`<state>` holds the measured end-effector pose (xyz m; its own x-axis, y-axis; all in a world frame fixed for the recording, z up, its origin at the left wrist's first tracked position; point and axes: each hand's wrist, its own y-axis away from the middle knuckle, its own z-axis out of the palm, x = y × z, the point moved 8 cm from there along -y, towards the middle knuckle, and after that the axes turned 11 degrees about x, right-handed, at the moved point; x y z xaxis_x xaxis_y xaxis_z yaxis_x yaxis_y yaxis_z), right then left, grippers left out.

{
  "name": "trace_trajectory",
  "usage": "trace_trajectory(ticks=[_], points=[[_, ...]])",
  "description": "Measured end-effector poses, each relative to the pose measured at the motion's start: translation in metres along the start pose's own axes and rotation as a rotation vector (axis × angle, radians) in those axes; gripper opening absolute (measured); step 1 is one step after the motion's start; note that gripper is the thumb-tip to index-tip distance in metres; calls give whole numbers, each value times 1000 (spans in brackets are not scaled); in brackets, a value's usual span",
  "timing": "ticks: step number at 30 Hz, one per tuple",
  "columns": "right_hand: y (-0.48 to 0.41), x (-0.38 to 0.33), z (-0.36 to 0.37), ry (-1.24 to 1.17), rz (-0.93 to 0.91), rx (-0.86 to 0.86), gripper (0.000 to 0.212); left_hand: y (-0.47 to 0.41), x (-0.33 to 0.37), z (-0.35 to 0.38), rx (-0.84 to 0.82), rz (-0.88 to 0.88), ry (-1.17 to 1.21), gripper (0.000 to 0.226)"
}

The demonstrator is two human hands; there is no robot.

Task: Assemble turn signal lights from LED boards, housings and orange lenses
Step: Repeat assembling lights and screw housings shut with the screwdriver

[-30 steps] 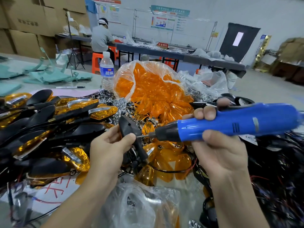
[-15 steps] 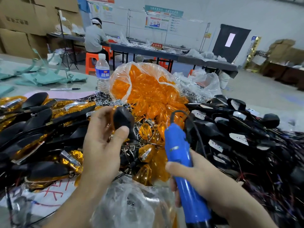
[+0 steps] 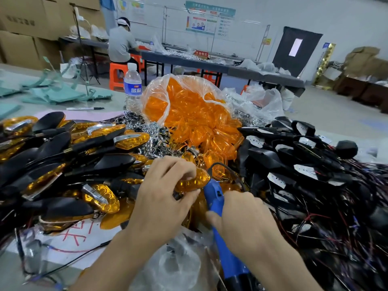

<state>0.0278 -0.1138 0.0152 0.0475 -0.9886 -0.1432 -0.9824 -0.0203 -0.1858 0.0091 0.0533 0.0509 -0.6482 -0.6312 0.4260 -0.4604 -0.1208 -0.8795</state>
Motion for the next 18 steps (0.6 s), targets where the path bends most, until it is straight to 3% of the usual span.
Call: trace_trajectory(ticks=[3,5,7,10,12,15,18], points=[[3,-11,-21,-345,-64,290,5,0,-9,-1,2,-117,65,57],[1,-16,-16,-699,-56,238,44,0,-17,-3,29,-255,153,54],[-4,-34,-4,-849,-133,128,59,0,-23,-4,58,-387,258,46],[-14,-56,3,-977,-165,138,42,-4,-27,-8,96,-440,363,43],[-22,-60,2,-1127,-93,185,32,-4,-31,-8,82,-443,379,45],[-35,-58,-17,-1442,42,231,23,4,-44,3,-28,-583,465,56],[-50,-57,-45,-1830,129,171,9,7,-47,8,-83,-554,386,36]])
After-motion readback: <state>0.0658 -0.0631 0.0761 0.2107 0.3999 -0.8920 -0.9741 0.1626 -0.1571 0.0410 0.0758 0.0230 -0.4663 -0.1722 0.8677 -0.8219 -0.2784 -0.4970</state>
